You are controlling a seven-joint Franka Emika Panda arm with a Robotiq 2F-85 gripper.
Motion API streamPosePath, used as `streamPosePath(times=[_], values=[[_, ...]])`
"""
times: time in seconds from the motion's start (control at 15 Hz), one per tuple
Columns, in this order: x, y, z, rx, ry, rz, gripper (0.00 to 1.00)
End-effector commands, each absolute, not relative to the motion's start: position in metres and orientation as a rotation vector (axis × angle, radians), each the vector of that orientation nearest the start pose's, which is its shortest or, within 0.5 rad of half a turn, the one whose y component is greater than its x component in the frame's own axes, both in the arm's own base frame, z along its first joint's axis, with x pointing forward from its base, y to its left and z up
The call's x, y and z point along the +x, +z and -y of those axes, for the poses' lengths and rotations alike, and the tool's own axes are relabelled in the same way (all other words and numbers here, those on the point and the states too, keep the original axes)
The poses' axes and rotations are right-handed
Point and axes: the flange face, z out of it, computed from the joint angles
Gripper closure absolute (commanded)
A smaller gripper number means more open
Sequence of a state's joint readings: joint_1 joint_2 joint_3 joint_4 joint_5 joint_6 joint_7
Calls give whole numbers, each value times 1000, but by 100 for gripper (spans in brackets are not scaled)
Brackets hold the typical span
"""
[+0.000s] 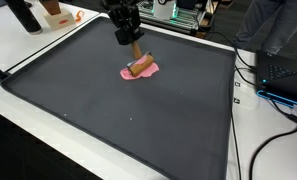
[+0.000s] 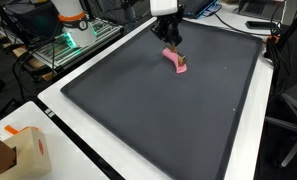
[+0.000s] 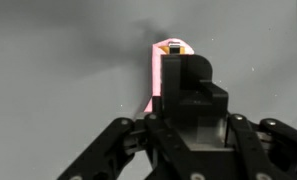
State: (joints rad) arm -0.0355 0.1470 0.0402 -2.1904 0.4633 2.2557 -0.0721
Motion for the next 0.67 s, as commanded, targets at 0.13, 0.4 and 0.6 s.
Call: streamPosePath(times=[0.13, 0.4, 0.6], values=[[553, 314, -29, -2760, 84, -271, 77], [554, 316, -15, -2772, 76, -308, 77], [553, 317, 2, -2781, 66, -346, 77]])
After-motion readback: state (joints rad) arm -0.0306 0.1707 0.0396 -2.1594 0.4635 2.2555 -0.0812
